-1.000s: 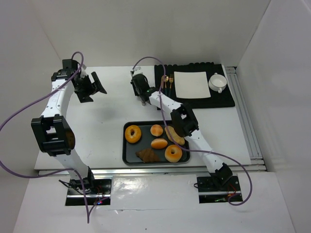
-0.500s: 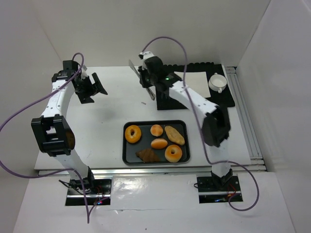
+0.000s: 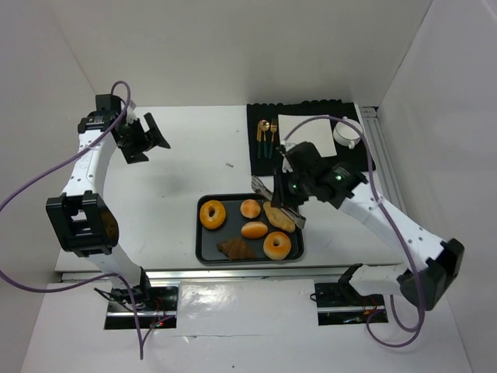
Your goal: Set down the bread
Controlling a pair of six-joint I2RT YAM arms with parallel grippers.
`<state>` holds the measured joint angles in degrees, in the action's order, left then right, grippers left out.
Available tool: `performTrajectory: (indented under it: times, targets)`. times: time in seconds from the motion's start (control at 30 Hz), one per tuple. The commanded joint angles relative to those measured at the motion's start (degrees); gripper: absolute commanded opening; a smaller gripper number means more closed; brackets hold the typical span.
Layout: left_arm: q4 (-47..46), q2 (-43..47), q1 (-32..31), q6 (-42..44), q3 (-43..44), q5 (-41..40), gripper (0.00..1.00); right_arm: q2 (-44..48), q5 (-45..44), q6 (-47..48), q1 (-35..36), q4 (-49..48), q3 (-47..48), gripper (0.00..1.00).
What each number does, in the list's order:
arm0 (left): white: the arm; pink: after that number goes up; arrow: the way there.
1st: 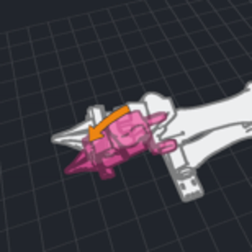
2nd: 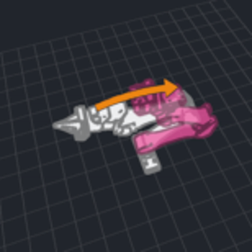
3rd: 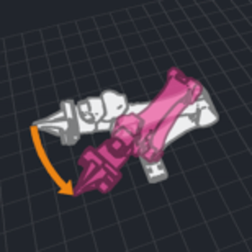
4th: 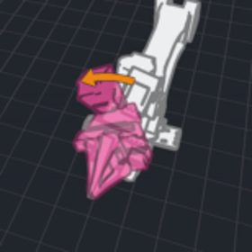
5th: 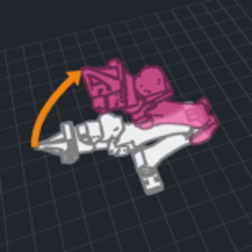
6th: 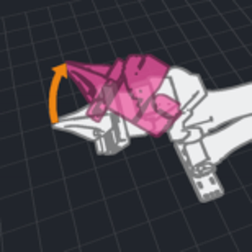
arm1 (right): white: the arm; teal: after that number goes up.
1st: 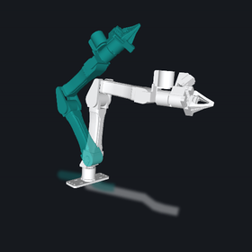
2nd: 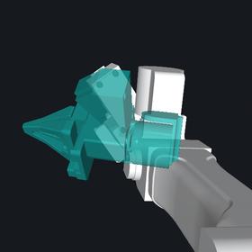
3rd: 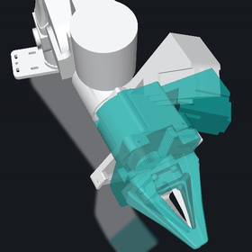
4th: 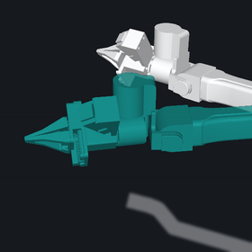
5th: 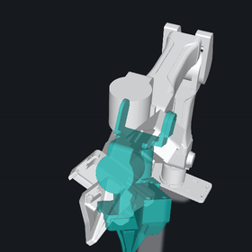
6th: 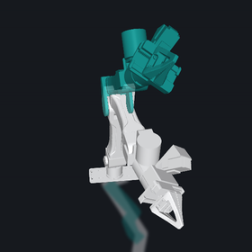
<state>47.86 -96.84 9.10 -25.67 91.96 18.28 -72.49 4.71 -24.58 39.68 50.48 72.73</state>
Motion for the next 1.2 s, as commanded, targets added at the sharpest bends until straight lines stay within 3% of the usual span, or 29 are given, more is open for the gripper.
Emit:
performTrajectory:
  times: [0.0, 0.27, 0.5, 0.7, 1.17]
  targets:
    - [0.0, 3.6, 0.3, 0.3, 1.5, 0.4, 0.99, 7.6, -2.6, -9.2, 0.4, 12.3, -0.3, 0.34]
    - [0.0, 3.6, 0.3, -0.3, 2.1, 1.5, 0.99, 15.5, -2.6, -15.7, 0.4, 24.6, -5.1, 0.39]
    - [0.0, 3.6, 0.3, -0.3, 2.1, 1.5, 0.99, 19.5, 2.8, -23.7, 0.4, 24.6, -10.7, 0.44]
    - [0.0, 3.6, 0.3, -0.3, 1.6, 1.0, 0.99, 21.2, 3.3, -27.1, 0.4, 21.5, -13.0, 0.55]
    - [-0.5, 3.6, 0.3, 0.3, -0.1, 1.5, 0.99, 19.5, 3.5, -27.7, 0.9, 22.7, -16.6, 0.58]
